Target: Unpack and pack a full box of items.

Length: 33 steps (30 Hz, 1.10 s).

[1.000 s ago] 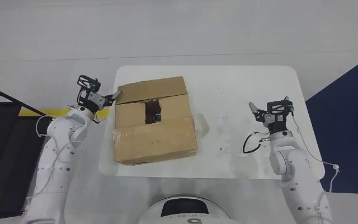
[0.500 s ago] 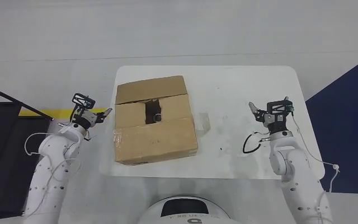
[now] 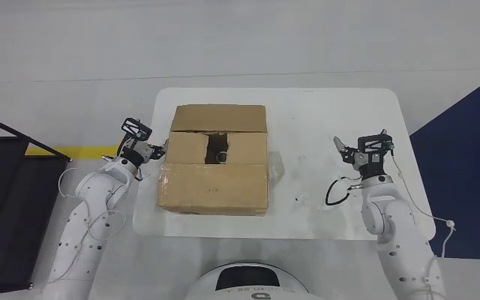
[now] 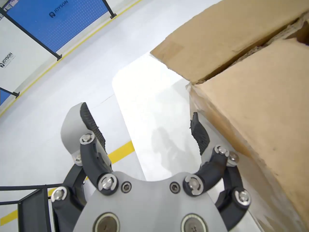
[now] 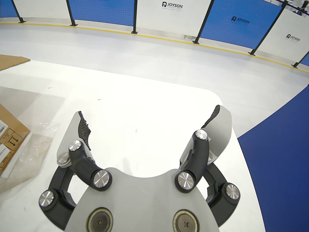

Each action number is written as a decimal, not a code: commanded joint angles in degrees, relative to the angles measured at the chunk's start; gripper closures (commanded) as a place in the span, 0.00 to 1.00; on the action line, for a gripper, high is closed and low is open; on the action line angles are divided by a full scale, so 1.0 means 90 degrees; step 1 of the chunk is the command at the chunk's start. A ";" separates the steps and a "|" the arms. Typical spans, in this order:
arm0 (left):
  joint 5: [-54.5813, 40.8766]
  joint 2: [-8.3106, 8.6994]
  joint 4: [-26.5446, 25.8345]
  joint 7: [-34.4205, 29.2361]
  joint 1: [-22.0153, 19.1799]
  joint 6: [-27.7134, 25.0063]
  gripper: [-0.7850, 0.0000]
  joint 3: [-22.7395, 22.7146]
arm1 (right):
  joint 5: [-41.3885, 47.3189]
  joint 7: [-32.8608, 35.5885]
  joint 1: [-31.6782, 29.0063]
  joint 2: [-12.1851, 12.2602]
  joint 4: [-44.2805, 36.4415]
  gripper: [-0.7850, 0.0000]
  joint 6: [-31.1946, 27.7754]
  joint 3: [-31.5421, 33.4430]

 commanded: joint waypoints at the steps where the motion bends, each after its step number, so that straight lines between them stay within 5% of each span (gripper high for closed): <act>1: 0.0010 -0.0035 0.0048 -0.0043 -0.0146 0.0123 0.00 0.0206 | 0.0000 0.0000 0.0000 0.0000 0.0000 0.00 0.0000 0.0000; 10: -0.0253 -0.0086 0.0335 0.0087 -0.0282 0.0354 0.00 0.0317 | 0.0047 0.0004 0.0011 -0.0001 -0.0013 0.00 -0.0093 -0.0036; 17: -0.0253 -0.0086 0.0335 0.0087 -0.0282 0.0354 0.00 0.0317 | 0.0236 0.0214 0.0176 0.0024 -0.0389 0.00 -0.1594 -0.0428; 33: -0.0253 -0.0086 0.0335 0.0087 -0.0282 0.0354 0.00 0.0317 | -0.0204 0.0945 0.0123 0.0025 -0.0696 0.00 -0.2070 -0.0986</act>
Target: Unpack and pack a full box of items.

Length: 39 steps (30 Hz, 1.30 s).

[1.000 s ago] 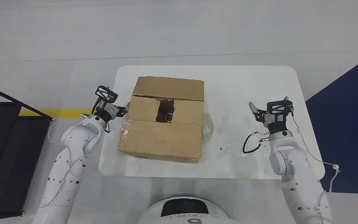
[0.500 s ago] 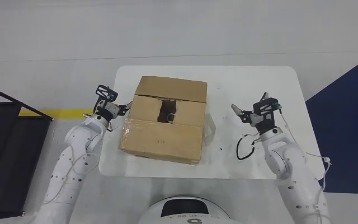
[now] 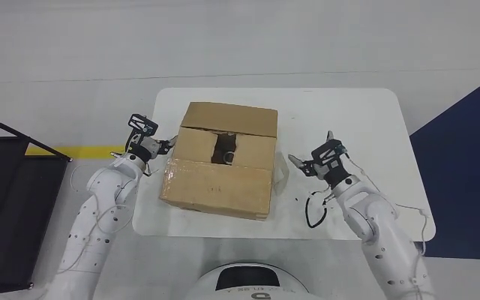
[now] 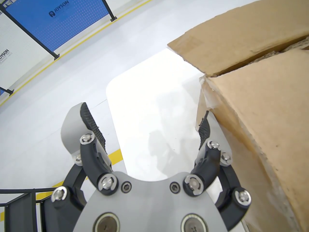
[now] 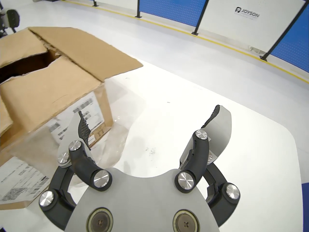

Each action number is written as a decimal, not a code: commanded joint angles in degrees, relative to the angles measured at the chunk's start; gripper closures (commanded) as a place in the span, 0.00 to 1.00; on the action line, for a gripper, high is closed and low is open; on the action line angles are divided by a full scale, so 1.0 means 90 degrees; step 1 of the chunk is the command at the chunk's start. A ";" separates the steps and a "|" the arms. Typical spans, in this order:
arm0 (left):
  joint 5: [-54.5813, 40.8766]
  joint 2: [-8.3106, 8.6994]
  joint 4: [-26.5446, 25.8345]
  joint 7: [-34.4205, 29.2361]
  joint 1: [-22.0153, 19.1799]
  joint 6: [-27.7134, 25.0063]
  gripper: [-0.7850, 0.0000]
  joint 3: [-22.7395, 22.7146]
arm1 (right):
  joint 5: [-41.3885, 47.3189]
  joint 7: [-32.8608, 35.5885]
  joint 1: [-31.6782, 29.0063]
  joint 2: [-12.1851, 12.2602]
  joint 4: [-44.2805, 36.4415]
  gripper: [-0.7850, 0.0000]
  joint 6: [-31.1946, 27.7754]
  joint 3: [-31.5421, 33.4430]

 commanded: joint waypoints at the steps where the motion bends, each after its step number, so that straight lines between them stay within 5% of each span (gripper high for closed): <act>1: 0.0000 0.0000 0.0000 0.0000 0.0000 0.0000 0.00 0.0000 | -0.0020 0.0170 -0.0045 0.0015 -0.0088 0.00 -0.0237 -0.0036; 12: 0.0000 0.0000 0.0000 0.0000 0.0000 0.0000 0.00 0.0000 | -0.0128 0.0665 -0.0300 0.0103 -0.0633 0.00 -0.1193 -0.0064; 18: 0.0000 0.0000 0.0000 0.0000 0.0000 0.0000 0.00 0.0000 | -0.0678 0.1101 -0.0257 0.0088 -0.0667 0.00 -0.0585 -0.0249; 27: 0.0000 0.0000 0.0000 0.0000 0.0000 0.0000 0.00 0.0000 | -0.0560 0.0944 -0.0134 0.0071 -0.0580 0.00 -0.0666 -0.0528; 39: 0.0000 0.0000 0.0000 0.0000 0.0000 0.0000 0.00 0.0000 | 0.0780 0.0327 -0.0389 0.0188 -0.0743 0.00 -0.2263 -0.0047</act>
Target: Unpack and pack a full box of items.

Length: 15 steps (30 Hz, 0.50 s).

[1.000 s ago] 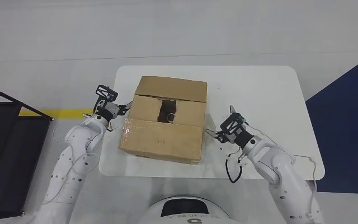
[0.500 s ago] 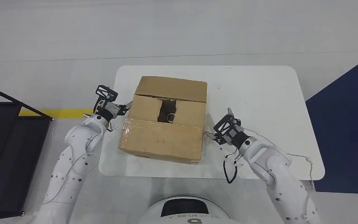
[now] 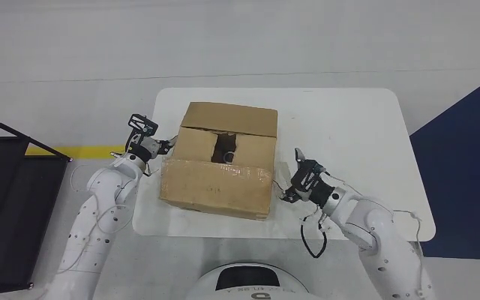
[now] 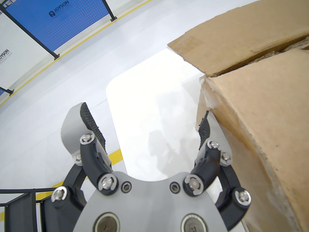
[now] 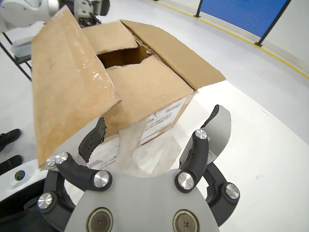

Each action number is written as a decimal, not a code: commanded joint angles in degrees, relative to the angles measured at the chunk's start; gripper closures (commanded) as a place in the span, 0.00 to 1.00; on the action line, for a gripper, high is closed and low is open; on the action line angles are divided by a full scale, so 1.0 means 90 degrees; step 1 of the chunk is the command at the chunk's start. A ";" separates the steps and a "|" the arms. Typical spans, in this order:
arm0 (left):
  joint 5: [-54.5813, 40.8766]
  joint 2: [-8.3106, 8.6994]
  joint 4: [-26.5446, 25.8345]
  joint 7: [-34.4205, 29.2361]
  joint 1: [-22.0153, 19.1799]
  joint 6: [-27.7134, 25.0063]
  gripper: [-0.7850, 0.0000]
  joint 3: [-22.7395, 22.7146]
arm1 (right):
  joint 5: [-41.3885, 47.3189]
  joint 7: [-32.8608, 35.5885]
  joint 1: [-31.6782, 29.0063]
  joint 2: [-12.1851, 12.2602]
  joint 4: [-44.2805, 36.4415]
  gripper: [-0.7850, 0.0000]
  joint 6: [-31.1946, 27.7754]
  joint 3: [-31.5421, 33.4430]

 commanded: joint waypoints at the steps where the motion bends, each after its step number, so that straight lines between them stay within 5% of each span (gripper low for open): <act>1: 0.0000 0.0000 0.0000 0.0000 0.0000 0.0000 0.00 0.0000 | 0.0217 -0.0056 -0.0047 0.0037 -0.0018 0.00 -0.0506 0.0105; 9: 0.0000 0.0000 0.0000 0.0000 0.0000 0.0000 0.00 0.0000 | 0.0342 -0.0062 -0.0132 0.0184 -0.0040 0.00 -0.2286 0.0186; 15: 0.0000 0.0000 0.0000 0.0000 0.0000 0.0000 0.00 0.0000 | -0.0055 -0.0248 -0.0158 0.0166 0.0022 0.00 -0.0993 0.0370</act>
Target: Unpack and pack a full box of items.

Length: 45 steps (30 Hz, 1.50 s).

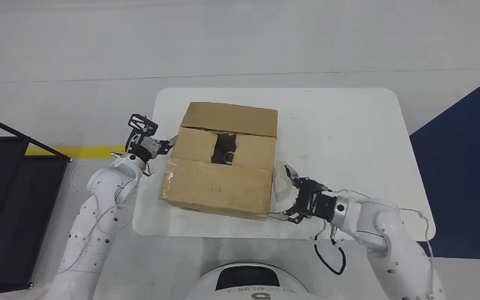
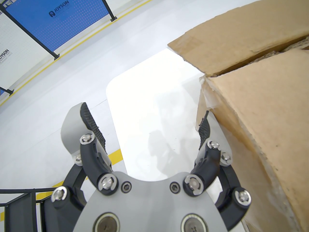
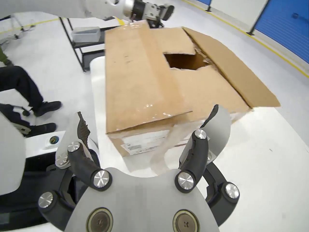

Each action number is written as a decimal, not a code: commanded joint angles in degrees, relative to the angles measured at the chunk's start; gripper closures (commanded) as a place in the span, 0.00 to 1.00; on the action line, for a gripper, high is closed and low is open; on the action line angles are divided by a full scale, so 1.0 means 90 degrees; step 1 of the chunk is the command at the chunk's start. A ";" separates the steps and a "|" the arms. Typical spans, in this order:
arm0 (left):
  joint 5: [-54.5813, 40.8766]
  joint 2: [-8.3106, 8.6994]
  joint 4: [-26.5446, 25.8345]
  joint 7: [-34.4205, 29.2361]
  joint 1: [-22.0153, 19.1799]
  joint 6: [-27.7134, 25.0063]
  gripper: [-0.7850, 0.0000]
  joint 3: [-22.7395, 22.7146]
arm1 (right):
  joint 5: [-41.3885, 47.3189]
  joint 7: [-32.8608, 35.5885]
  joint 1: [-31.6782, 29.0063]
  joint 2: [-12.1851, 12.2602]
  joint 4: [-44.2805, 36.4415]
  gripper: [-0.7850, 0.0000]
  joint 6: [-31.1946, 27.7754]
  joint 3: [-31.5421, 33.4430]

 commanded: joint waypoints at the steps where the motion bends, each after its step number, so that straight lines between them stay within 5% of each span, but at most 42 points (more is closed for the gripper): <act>1: 0.0000 0.0000 0.0000 0.0000 0.0000 0.0000 0.00 0.0000 | -0.0195 0.0003 0.0034 -0.0019 0.0109 0.00 0.0889 0.0147; 5: 0.0000 0.0000 0.0000 0.0000 0.0000 0.0000 0.00 0.0000 | -0.0370 0.0286 0.0278 -0.0088 0.0285 0.00 0.2211 0.0001; 14: 0.0000 0.0000 0.0000 0.0000 0.0000 0.0000 0.00 0.0000 | -0.0430 0.0883 0.0989 -0.0170 0.0643 0.00 0.2518 -0.0764; 22: 0.0000 0.0000 0.0000 0.0000 0.0000 0.0000 0.00 0.0000 | 0.0169 0.0682 0.1107 -0.0167 0.0693 0.00 0.1928 -0.0907; 30: 0.0000 0.0000 0.0000 0.0000 0.0000 0.0000 0.00 0.0000 | 0.0960 0.0485 0.0877 -0.0043 0.0522 0.00 0.0253 -0.0646; 36: 0.0000 0.0000 0.0000 0.0000 0.0000 0.0000 0.00 0.0000 | 0.0158 0.0723 0.0583 0.0080 0.0051 0.00 -0.0946 -0.0734; 45: 0.0000 0.0000 0.0000 0.0000 0.0000 0.0000 0.00 0.0000 | -0.0949 0.0701 0.0460 0.0128 -0.0017 0.00 -0.0496 -0.0940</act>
